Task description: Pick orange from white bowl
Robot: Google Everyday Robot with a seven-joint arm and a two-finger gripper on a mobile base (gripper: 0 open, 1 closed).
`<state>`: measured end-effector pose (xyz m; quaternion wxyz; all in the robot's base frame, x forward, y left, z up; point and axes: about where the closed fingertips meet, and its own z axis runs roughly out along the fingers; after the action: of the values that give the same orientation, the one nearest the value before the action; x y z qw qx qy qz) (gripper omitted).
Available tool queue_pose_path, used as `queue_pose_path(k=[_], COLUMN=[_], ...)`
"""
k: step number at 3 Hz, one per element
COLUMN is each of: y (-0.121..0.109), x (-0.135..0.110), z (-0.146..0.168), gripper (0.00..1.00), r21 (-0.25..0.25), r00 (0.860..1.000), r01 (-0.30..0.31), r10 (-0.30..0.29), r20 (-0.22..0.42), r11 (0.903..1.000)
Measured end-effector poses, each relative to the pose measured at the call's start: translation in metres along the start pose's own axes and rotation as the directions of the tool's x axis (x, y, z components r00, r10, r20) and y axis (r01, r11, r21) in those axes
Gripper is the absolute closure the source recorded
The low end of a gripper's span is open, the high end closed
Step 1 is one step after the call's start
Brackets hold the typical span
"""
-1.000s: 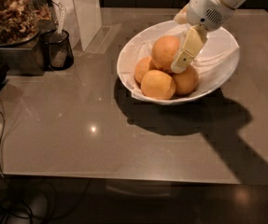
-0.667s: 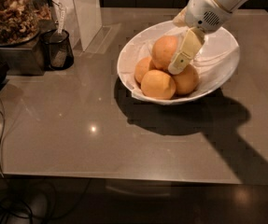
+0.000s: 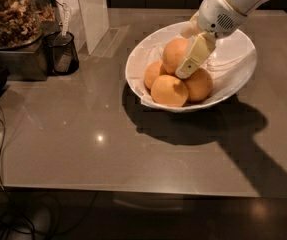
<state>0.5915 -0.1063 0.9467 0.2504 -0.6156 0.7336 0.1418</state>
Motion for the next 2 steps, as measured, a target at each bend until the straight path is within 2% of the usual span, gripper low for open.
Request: queue_pose_path(k=[1, 2], y=[0.0000, 0.0000], x=[0.0000, 0.0000], z=[0.0000, 0.0002], gripper=[0.24, 0.23], r21=[0.000, 0.000], r00=[1.000, 1.000], r01=[0.000, 0.000], r10=[0.000, 0.000], r20=[0.000, 0.000], r11=[1.0000, 1.0000])
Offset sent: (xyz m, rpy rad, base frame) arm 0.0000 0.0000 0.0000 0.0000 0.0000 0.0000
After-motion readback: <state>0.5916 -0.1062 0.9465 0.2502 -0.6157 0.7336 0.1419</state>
